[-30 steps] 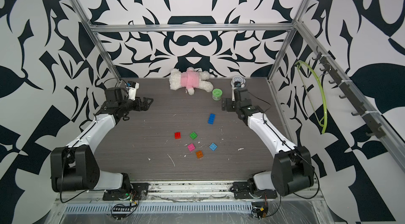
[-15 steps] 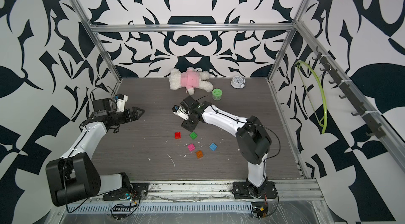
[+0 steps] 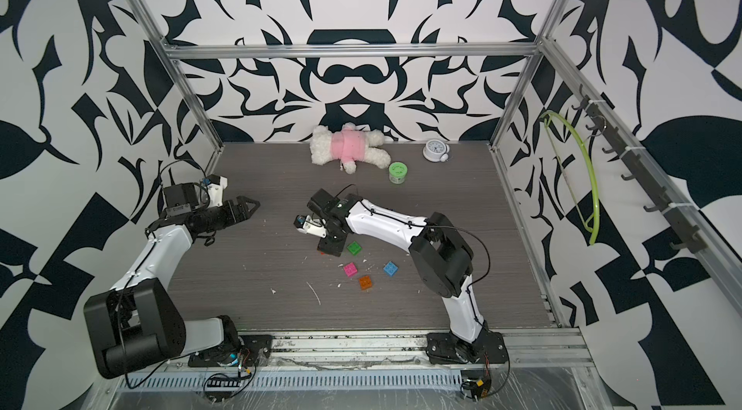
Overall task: Assemble the letter y with lego
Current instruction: Pick up the lego brick from the center of the board.
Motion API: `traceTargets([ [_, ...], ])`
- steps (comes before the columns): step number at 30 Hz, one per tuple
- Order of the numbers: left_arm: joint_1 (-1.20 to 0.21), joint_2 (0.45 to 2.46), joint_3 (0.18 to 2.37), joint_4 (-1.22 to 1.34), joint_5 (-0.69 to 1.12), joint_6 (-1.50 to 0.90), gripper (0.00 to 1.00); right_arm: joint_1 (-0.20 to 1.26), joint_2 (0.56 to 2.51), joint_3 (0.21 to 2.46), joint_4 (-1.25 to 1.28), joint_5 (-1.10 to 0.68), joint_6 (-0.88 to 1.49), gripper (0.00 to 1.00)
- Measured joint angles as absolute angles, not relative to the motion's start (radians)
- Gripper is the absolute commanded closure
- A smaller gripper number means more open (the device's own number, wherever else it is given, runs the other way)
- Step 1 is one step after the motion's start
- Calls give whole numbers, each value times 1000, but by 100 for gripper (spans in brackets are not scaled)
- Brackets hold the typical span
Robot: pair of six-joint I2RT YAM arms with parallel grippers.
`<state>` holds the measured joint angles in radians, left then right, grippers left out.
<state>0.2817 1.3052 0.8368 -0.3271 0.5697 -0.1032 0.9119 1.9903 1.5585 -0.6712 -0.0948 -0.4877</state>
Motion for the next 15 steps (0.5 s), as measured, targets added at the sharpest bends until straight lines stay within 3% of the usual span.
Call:
traceTargets([
  [7,294,1304,828,-327,580,-105,7,884,2016,1533,-604,-186,-713,32],
  [15,296,1304,827,-326,588,-105,7,846,2106,1565,-588,-245,-786,35],
])
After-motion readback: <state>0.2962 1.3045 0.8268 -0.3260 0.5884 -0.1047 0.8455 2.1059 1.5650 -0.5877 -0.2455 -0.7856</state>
